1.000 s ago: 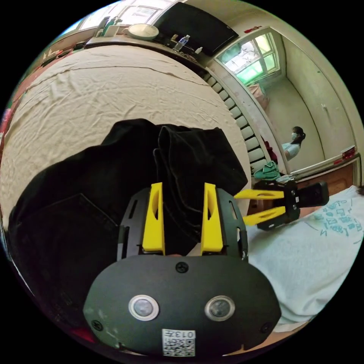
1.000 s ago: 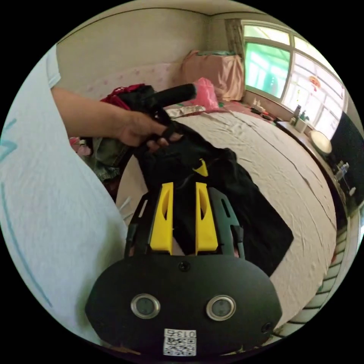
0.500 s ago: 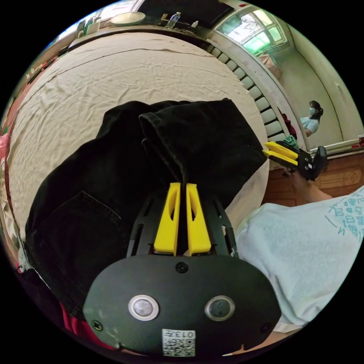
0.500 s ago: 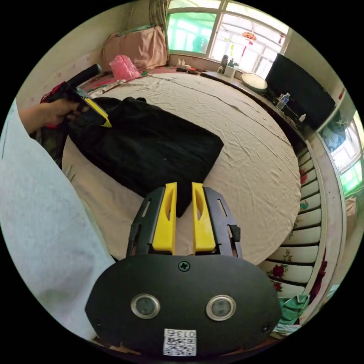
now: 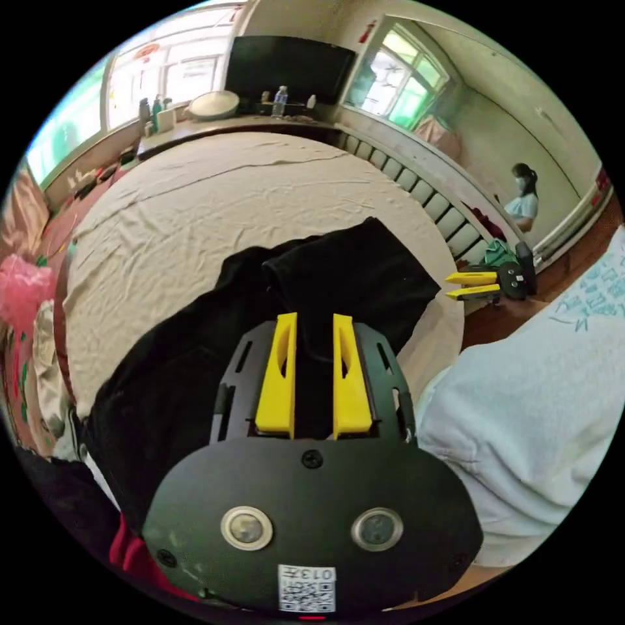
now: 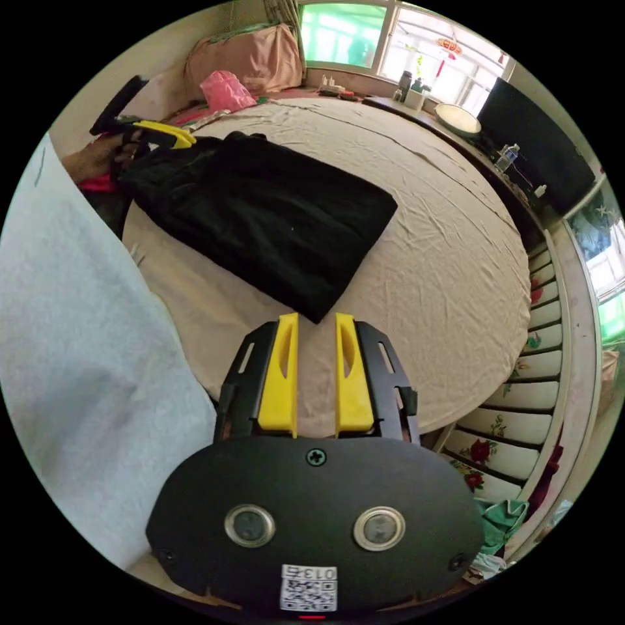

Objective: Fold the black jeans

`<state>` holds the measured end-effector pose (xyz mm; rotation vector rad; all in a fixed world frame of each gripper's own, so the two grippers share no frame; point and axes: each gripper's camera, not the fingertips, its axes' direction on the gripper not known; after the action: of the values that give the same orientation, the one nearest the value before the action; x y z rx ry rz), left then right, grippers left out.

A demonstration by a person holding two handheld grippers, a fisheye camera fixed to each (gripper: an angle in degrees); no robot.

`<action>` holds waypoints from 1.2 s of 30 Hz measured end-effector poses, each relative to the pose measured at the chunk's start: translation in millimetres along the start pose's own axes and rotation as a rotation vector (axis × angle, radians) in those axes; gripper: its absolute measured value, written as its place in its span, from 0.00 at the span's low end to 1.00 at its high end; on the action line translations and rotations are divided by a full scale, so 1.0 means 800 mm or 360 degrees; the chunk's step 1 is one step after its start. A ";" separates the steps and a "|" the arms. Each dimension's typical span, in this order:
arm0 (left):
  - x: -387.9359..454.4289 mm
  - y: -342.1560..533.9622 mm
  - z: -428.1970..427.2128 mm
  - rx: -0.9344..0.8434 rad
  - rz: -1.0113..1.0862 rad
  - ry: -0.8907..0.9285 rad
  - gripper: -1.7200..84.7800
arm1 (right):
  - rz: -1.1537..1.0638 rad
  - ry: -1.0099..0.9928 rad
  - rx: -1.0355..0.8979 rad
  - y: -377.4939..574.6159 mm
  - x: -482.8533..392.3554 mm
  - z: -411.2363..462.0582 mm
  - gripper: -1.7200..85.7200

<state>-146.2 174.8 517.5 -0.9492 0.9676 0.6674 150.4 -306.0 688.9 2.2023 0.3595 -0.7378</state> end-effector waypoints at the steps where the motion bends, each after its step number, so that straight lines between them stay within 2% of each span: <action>1: 0.025 -0.014 0.014 -0.0018 0.0106 0.0054 0.12 | -0.0011 0.0019 -0.0016 0.003 -0.003 0.007 0.12; 5: 0.123 -0.045 0.090 -0.0217 0.0489 0.0314 0.12 | 0.0037 0.0020 -0.0039 0.000 -0.001 0.039 0.13; 8: 0.162 -0.035 0.120 -0.0371 0.0667 0.0128 0.10 | 0.0163 0.0080 0.0039 -0.003 0.012 0.042 0.14; 13: 0.146 -0.020 0.122 -0.0428 0.0521 0.0205 0.05 | 0.0240 0.0109 0.0046 -0.009 0.023 0.069 0.13; 15: 0.147 -0.014 0.120 -0.0488 0.0564 0.0122 0.03 | 0.0440 0.0056 0.0138 -0.003 0.049 0.062 0.09; 20: 0.149 0.023 0.107 -0.0473 0.0532 0.0082 0.02 | 0.0911 -0.0389 0.0203 0.037 0.117 0.080 0.06; 22: 0.151 0.039 0.098 -0.0457 0.0505 0.0046 0.02 | 0.0972 -0.0493 0.0214 0.049 0.129 0.088 0.06; 25: 0.154 0.046 0.081 -0.0499 0.0429 0.0014 0.02 | 0.0617 -0.0455 0.0138 0.042 0.127 0.072 0.06; 30: 0.188 0.034 0.030 -0.0168 0.0496 -0.0212 0.02 | 0.0102 -0.0192 0.0174 -0.009 0.123 0.046 0.06; 31: 0.195 0.029 0.036 -0.0192 0.0538 -0.0282 0.02 | 0.0032 -0.0186 0.0146 -0.020 0.118 0.049 0.05; 33: 0.199 0.023 0.058 -0.0337 0.0570 -0.0308 0.02 | -0.0263 -0.0252 -0.0122 -0.047 0.098 0.067 0.04; 36: 0.192 0.040 0.086 -0.0542 0.0542 -0.0290 0.02 | -0.0455 -0.0337 -0.0376 -0.025 0.090 0.072 0.03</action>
<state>-80.5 260.4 384.5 -1.0070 0.8753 1.2147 175.7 -334.6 602.5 1.8516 0.6274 -1.0180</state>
